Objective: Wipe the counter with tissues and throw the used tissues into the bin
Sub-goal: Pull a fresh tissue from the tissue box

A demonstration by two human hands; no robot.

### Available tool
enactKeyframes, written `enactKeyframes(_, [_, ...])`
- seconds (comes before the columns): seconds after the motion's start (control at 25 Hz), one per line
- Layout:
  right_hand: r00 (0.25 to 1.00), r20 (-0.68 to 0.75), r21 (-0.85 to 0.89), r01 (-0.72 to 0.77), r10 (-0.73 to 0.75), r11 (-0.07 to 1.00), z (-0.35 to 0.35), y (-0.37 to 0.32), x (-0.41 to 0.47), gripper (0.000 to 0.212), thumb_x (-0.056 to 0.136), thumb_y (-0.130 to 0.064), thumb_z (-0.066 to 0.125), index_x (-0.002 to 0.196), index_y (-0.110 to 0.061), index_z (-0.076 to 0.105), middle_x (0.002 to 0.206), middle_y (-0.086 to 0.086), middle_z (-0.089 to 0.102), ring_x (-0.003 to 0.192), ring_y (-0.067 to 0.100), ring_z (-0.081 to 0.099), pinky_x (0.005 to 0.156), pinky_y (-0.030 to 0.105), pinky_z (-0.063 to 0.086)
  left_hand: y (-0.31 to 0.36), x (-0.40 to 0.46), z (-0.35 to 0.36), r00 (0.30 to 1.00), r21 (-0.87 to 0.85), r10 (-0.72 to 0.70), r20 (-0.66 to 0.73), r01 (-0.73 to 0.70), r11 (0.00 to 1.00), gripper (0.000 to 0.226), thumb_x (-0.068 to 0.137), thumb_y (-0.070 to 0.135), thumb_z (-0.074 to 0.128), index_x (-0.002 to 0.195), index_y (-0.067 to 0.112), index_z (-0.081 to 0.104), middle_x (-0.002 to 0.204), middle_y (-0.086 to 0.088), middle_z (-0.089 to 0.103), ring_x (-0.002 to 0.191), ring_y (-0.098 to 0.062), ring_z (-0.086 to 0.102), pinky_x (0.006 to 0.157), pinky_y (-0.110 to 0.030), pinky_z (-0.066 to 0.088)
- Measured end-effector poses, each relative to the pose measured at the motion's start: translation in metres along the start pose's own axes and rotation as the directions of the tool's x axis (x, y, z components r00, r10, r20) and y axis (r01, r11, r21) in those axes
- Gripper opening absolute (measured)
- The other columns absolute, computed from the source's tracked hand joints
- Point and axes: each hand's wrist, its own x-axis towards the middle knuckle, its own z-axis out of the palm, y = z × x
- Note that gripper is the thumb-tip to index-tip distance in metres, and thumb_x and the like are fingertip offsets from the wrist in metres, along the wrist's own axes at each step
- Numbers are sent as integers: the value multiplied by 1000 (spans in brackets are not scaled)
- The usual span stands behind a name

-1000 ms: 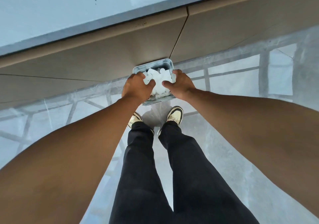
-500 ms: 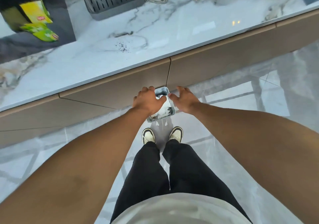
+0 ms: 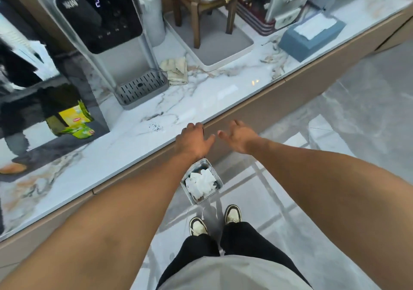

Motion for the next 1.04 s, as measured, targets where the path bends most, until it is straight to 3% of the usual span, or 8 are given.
enactKeyframes(0.24, [983,-182,-24,-24,20,999,-69,10,-15,73,97,-59,39,154,-18,21,162,11,21,149,27,17,119,50,21,40,30,-55,984,86,166,-61,-160,983,61,93,55,48,137,12,48,137,-14,51,125,-34,50,99,-46,44])
enactKeyframes(0.56, [934,-341,-60,-137,108,989,-136,50,-36,78,90,-70,32,153,-25,20,162,8,19,150,28,15,120,54,17,94,53,-95,947,195,308,-91,-287,938,66,90,58,46,138,13,47,139,-14,51,127,-36,49,100,-48,41])
enactKeyframes(1.04, [892,-441,-86,-155,101,984,-238,151,-32,78,92,-67,34,155,-24,16,163,11,13,150,30,9,120,56,9,240,97,-109,914,294,396,-88,-357,887,73,88,65,44,143,17,43,144,-11,49,131,-33,46,107,-52,38])
